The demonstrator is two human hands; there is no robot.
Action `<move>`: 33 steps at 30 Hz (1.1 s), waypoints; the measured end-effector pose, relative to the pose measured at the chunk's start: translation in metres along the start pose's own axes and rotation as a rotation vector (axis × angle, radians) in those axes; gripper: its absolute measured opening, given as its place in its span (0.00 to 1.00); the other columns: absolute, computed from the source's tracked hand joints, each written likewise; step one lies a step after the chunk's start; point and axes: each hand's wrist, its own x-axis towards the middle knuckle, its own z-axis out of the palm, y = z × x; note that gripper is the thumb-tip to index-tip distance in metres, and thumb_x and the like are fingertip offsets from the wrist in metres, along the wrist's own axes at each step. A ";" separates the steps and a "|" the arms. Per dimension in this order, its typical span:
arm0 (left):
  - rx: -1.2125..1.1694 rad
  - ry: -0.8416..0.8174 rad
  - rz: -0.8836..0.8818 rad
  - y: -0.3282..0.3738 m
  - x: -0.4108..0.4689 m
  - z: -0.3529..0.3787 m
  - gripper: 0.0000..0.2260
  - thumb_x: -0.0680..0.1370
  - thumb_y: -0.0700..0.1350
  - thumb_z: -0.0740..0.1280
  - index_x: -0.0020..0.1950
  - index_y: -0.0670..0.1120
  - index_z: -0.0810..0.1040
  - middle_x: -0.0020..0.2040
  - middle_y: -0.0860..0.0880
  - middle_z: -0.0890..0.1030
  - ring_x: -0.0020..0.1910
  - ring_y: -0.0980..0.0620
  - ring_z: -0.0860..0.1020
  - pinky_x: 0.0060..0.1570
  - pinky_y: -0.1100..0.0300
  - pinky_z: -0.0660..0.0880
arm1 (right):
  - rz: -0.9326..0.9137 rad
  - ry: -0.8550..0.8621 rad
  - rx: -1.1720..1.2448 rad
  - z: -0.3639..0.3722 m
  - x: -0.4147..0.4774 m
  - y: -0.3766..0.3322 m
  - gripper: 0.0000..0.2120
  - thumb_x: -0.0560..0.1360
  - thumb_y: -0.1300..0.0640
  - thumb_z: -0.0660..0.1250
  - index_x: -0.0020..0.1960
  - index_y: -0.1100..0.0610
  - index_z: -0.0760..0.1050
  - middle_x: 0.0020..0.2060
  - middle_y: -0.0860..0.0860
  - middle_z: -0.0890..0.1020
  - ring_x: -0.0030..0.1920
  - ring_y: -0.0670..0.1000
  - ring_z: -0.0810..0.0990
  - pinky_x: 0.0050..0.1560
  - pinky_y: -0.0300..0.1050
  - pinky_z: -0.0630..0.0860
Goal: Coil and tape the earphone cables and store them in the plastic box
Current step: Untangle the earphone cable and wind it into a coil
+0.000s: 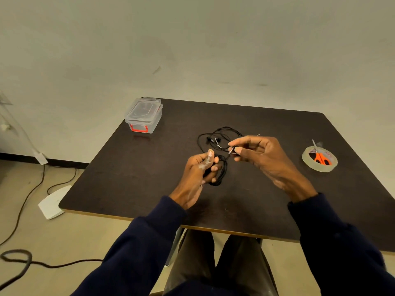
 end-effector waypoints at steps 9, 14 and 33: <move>-0.091 0.024 -0.019 -0.006 0.000 0.001 0.13 0.87 0.44 0.57 0.55 0.42 0.80 0.39 0.51 0.76 0.27 0.59 0.67 0.38 0.59 0.70 | -0.019 0.339 0.147 0.056 -0.019 0.055 0.11 0.76 0.66 0.72 0.56 0.57 0.84 0.49 0.53 0.88 0.53 0.52 0.87 0.51 0.42 0.83; -0.043 0.054 -0.043 -0.008 -0.002 0.006 0.11 0.86 0.41 0.58 0.55 0.42 0.80 0.41 0.49 0.79 0.31 0.58 0.74 0.37 0.60 0.72 | 0.008 0.341 0.053 0.066 -0.027 0.054 0.15 0.80 0.68 0.65 0.57 0.51 0.85 0.52 0.50 0.88 0.58 0.50 0.85 0.61 0.49 0.80; -0.062 0.014 -0.084 0.007 -0.003 -0.005 0.12 0.85 0.37 0.59 0.45 0.40 0.78 0.38 0.48 0.78 0.32 0.56 0.76 0.28 0.66 0.71 | 0.178 0.107 0.146 0.041 -0.028 0.030 0.13 0.72 0.69 0.75 0.54 0.58 0.84 0.46 0.57 0.88 0.50 0.54 0.87 0.53 0.46 0.83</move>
